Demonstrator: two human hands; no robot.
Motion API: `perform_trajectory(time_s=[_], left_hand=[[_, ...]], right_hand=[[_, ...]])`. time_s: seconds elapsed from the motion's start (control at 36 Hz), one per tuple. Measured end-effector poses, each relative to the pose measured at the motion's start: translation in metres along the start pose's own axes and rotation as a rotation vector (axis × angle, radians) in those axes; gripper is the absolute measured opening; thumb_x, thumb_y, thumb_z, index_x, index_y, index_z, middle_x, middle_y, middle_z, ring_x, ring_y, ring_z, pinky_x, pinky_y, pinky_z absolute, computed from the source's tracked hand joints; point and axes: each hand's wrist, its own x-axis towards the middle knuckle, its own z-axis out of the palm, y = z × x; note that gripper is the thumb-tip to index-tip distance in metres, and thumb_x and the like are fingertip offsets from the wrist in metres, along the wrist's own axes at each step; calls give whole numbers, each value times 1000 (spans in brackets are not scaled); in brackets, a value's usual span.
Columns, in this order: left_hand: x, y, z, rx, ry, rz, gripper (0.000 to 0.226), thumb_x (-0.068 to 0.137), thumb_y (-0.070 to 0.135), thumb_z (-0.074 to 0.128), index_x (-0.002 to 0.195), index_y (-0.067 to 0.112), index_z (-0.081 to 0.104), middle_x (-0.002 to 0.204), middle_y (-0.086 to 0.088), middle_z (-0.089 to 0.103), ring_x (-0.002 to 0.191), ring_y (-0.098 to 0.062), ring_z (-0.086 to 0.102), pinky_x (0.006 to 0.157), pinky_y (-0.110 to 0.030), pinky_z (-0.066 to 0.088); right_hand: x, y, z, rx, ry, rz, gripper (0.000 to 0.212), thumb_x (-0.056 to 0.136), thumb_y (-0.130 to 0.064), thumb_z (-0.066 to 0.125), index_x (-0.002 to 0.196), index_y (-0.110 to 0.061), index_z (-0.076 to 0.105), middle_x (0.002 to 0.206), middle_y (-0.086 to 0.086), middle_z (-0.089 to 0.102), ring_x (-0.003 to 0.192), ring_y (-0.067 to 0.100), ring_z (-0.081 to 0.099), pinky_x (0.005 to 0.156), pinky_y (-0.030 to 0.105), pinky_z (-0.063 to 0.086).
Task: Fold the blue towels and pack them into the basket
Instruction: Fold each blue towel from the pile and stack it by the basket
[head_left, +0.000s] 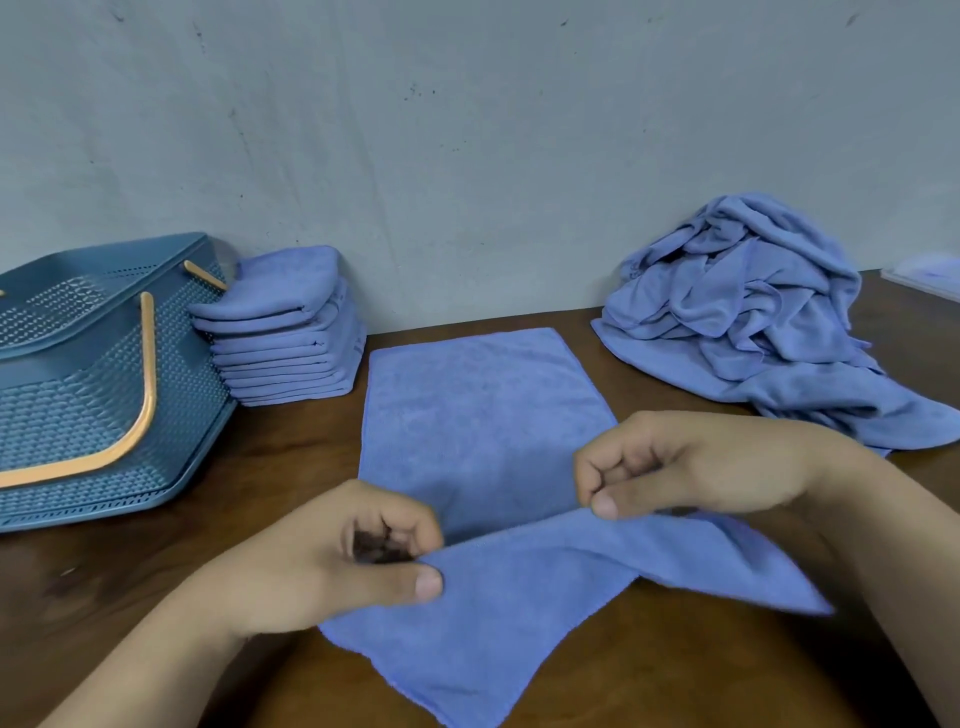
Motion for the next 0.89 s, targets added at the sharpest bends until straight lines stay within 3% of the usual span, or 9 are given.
perform_trajectory(time_s=[0.11, 0.19, 0.28, 0.39, 0.56, 0.67, 0.72, 0.81, 0.89], left_hand=[[12, -5, 2, -239, 236, -76, 19, 99, 22, 74, 83, 11, 73, 76, -5, 62, 69, -14, 54, 67, -23, 41], [27, -22, 1, -306, 545, -226, 18, 105, 24, 63, 106, 17, 80, 106, -9, 79, 104, -24, 74, 104, -40, 52], [28, -30, -7, -202, 705, -298, 18, 108, 30, 59, 112, 26, 76, 106, 0, 81, 116, -21, 71, 117, -46, 44], [20, -22, -7, 19, 629, -227, 16, 105, 26, 63, 119, 29, 70, 110, 9, 78, 115, -3, 68, 117, -35, 39], [4, -19, -17, 148, 359, -183, 39, 97, 24, 72, 129, 44, 65, 133, 10, 69, 130, -8, 60, 119, -47, 40], [-8, -18, -24, 146, 189, -180, 78, 75, 2, 57, 144, 40, 57, 137, -5, 64, 130, -39, 57, 104, -51, 42], [-7, -20, -23, 216, 201, -149, 77, 77, -3, 62, 143, 39, 59, 144, 6, 60, 137, -28, 56, 110, -49, 42], [-3, -19, -17, 402, 222, -31, 65, 85, 1, 80, 131, 46, 68, 154, 25, 48, 150, -4, 38, 122, -24, 27], [2, -22, -13, 546, 219, 29, 39, 88, 20, 87, 114, 47, 76, 148, 27, 53, 148, -4, 39, 118, -17, 27]], right_hand=[[17, 10, 0, 238, 187, 77, 24, 107, -22, 62, 87, -11, 69, 75, 13, 48, 63, 31, 38, 59, 39, 31], [34, 27, 0, 432, 487, 311, 30, 104, -38, 63, 101, -13, 80, 98, 11, 71, 81, 20, 58, 75, 33, 44], [39, 38, 2, 521, 608, 433, 50, 104, -60, 52, 107, -20, 80, 91, 7, 67, 65, 16, 52, 58, 27, 42], [34, 33, 0, 488, 577, 372, 67, 94, -81, 46, 102, -26, 82, 86, 9, 69, 65, 19, 54, 58, 28, 43], [26, 37, -3, 424, 469, 287, 72, 82, -92, 51, 120, -37, 76, 111, 12, 76, 75, 21, 55, 71, 36, 47], [12, 44, -13, 425, 252, 224, 81, 71, -84, 72, 142, -47, 60, 137, 7, 68, 95, 27, 64, 86, 40, 53], [7, 50, -17, 398, 179, 182, 91, 72, -68, 85, 151, -44, 48, 143, 1, 65, 112, 28, 66, 94, 43, 53], [10, 55, -17, 330, 210, 120, 62, 90, -26, 84, 146, -30, 57, 135, 4, 66, 105, 24, 60, 86, 41, 50], [19, 54, -15, 333, 360, 137, 18, 102, -19, 70, 118, -24, 75, 110, 8, 73, 92, 24, 59, 79, 37, 48]])
